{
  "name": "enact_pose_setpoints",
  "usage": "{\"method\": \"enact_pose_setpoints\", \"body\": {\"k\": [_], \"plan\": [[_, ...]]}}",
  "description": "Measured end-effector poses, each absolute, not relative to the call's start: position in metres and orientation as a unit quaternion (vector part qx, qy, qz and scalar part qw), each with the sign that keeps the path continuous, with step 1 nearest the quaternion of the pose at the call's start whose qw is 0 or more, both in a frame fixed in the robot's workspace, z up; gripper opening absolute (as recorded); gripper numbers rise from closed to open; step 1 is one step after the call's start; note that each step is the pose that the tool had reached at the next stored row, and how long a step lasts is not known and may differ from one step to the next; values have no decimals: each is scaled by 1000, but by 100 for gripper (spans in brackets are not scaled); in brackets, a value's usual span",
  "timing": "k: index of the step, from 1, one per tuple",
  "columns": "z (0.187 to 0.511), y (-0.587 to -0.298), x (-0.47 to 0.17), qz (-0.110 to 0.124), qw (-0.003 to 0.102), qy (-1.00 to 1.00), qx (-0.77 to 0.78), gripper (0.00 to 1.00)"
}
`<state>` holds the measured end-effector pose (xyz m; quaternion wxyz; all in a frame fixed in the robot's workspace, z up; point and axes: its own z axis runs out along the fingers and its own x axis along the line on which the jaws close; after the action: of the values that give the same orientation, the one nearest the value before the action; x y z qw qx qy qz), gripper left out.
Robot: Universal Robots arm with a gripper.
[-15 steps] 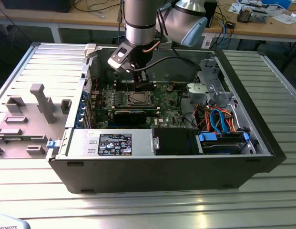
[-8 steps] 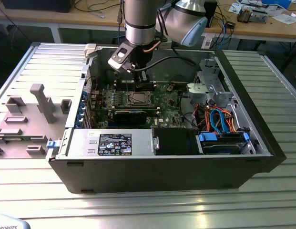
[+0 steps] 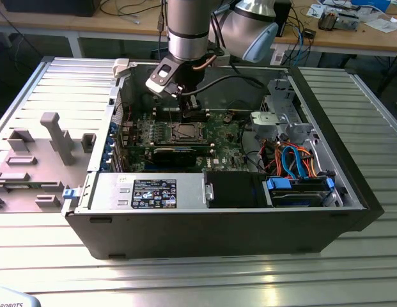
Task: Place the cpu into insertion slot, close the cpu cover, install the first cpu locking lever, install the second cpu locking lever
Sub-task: 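Install the first cpu locking lever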
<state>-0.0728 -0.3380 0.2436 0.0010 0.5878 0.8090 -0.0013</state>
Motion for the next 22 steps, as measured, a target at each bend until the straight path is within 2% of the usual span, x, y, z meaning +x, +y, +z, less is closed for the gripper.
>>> {"method": "enact_pose_setpoints", "body": {"k": [22], "plan": [[244, -338, -73, -1, 1, 833, 553, 16]]}}
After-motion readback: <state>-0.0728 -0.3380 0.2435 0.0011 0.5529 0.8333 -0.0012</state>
